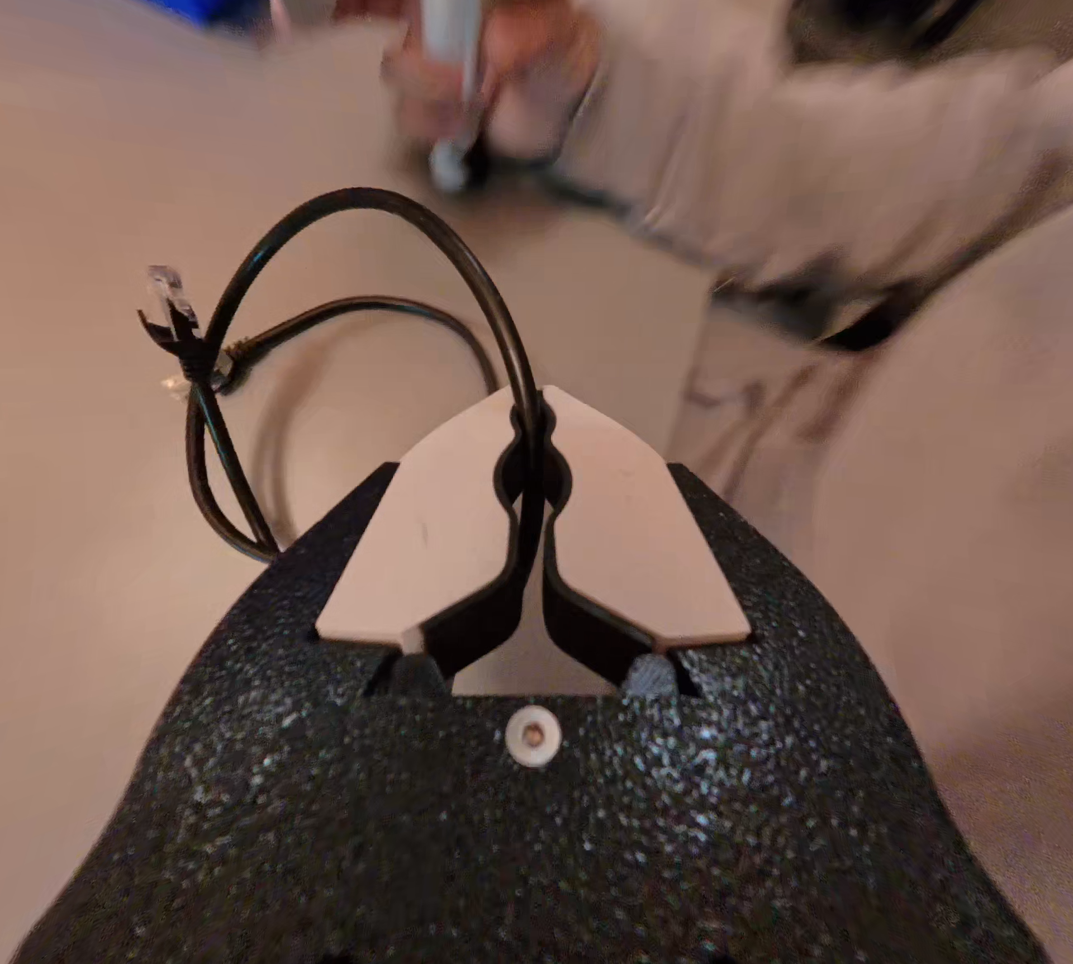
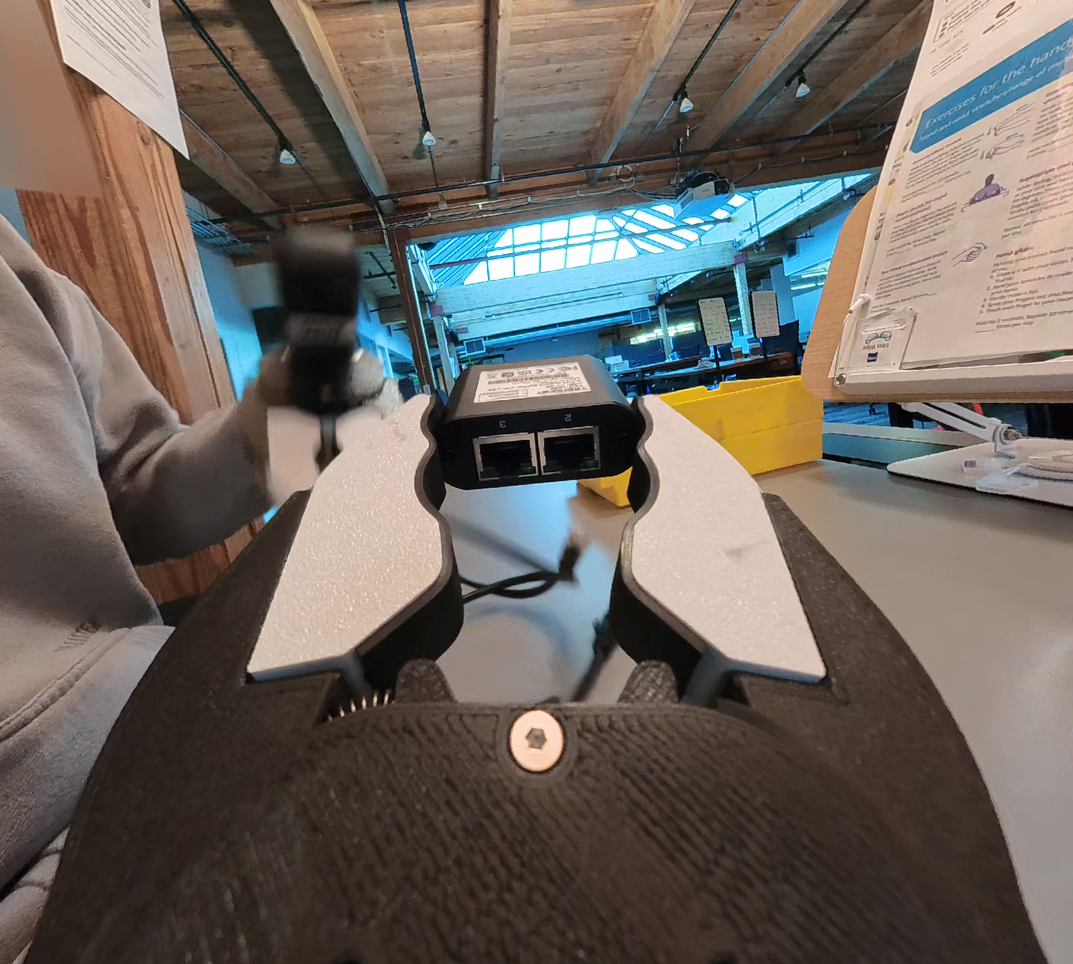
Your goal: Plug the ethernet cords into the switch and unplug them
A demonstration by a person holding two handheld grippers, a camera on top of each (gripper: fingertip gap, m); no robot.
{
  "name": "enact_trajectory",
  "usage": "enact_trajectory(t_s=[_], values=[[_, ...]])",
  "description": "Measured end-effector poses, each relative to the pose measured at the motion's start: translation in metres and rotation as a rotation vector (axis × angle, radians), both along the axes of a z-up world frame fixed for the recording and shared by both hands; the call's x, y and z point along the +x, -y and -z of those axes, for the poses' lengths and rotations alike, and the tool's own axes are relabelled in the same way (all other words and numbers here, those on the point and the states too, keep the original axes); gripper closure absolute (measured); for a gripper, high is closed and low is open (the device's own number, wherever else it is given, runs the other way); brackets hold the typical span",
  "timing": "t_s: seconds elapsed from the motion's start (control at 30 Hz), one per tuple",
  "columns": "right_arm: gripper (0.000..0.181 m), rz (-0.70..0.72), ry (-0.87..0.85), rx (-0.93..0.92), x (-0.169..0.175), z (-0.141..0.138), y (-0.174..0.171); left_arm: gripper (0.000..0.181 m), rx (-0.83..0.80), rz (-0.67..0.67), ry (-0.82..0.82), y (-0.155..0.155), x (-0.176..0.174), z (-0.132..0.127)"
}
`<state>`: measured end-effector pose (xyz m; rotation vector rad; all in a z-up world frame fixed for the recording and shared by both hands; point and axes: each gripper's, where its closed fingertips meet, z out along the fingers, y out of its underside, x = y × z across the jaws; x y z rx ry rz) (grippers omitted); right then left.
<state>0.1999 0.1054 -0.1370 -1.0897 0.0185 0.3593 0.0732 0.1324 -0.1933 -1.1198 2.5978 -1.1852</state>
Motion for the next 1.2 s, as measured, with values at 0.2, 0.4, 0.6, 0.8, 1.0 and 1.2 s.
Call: enact_trajectory(t_s=[0.2, 0.4, 0.6, 0.8, 1.0, 1.2], values=[[0.119, 0.009, -0.047, 0.079, 0.008, -0.009, 0.013, 0.181, -0.801, 0.097, -0.157, -0.035, 0.007, -0.132], [0.119, 0.007, -0.074, 0.131, 0.012, -0.014, 0.021, 0.181, -1.003, -0.156, -0.462, -0.121, 0.043, -0.045], [0.119, -0.006, -0.035, 0.071, 0.004, -0.008, 0.011, 0.160, -0.636, -0.486, -0.413, -0.172, 0.062, 0.026], [0.119, -0.024, -0.021, 0.050, 0.000, -0.006, 0.007, 0.124, 0.072, -0.457, -0.215, -0.199, 0.052, 0.035], [0.119, -0.026, -0.013, 0.040, -0.001, -0.005, 0.005, 0.128, 0.106, -0.590, 0.049, -0.163, 0.067, -0.022], [0.119, -0.041, 0.002, 0.025, -0.005, -0.003, 0.001, 0.132, 0.301, -0.476, -0.149, -0.111, 0.061, 0.049]])
